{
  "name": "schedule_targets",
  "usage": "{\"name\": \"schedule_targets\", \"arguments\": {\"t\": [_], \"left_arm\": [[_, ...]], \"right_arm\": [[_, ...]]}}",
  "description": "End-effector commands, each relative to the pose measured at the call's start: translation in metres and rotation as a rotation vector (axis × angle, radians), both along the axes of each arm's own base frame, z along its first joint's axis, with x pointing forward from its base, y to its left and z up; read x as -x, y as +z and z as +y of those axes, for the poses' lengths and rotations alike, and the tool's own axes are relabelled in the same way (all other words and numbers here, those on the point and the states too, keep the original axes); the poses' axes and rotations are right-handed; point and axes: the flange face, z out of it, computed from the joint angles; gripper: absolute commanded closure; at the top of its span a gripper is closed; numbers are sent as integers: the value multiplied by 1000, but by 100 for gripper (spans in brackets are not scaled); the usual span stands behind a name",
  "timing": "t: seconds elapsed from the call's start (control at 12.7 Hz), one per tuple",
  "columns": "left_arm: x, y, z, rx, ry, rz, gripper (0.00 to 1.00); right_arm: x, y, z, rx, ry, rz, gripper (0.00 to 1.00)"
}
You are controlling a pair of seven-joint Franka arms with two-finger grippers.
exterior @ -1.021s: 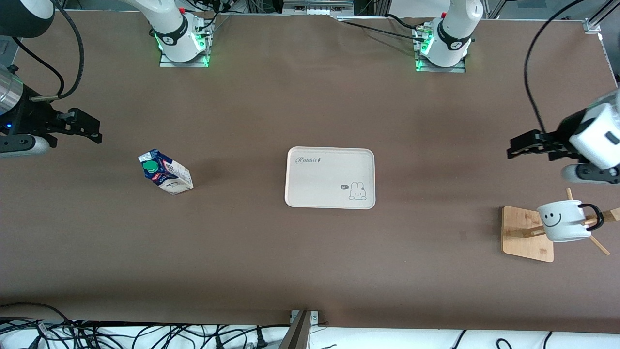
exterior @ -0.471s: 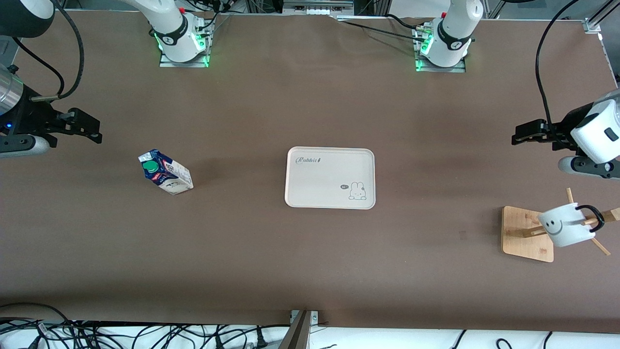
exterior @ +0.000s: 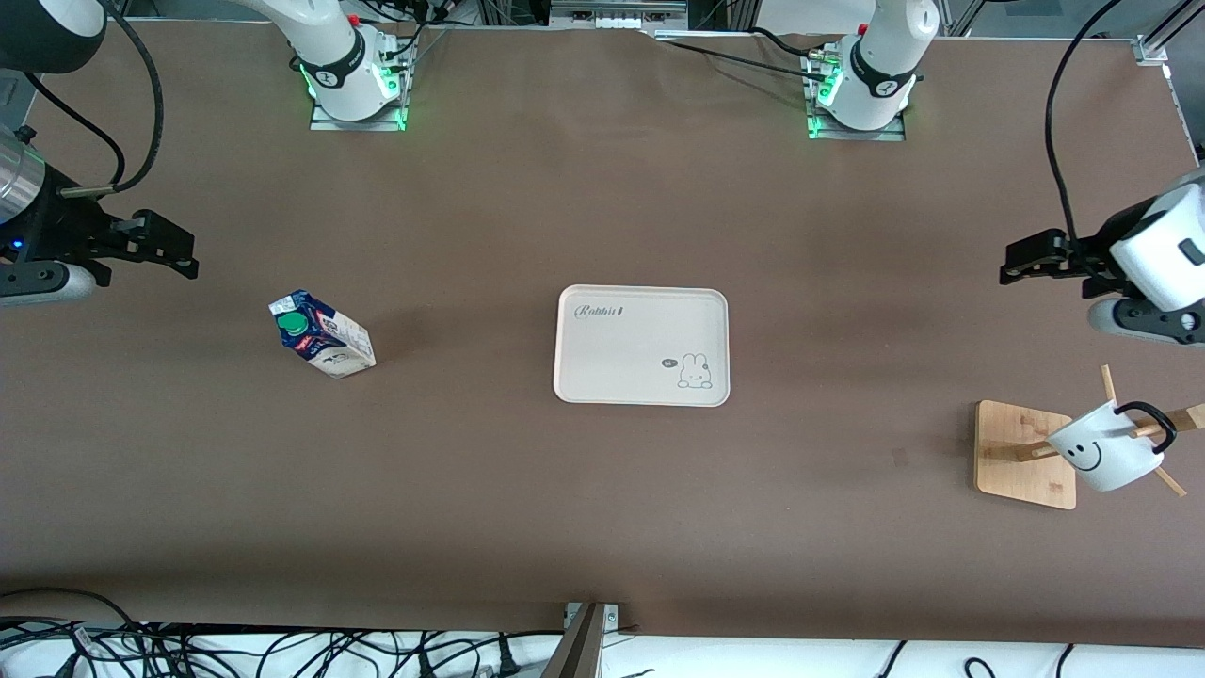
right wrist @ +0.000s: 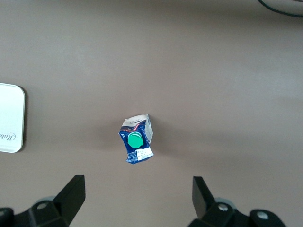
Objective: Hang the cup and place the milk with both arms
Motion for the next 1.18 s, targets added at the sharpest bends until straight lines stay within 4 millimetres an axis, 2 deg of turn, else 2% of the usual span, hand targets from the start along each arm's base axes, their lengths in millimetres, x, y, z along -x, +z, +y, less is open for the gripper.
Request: {"name": "schedule_targets", "arguments": {"t": [0.0, 0.16, 0.31, 0.39, 0.47, 0.63, 0.71, 1.1], "left_arm": [[22, 8, 2, -41, -3, -19, 0], [33, 2, 12, -15, 36, 1, 0], [35, -2, 20, 11, 56, -1, 0], [38, 1, 25, 13, 61, -5, 0], [37, 1, 28, 4, 63, 1, 0], [33, 16, 31, -4, 70, -30, 0], [29, 9, 29, -9, 69, -19, 0], [28, 9, 34, -28, 107, -19, 0]], "right_arm": [[-2, 5, 1, 13, -10, -10, 0], [-2, 5, 1, 13, -10, -10, 0], [-2, 5, 1, 13, -10, -10, 0], [-2, 5, 0, 13, -11, -10, 0], [-2, 6, 1, 12, -10, -11, 0], [-2, 6, 0, 12, -11, -11, 0], [-2, 6, -1, 13, -13, -10, 0], [-2, 6, 0, 12, -11, -11, 0]]}}
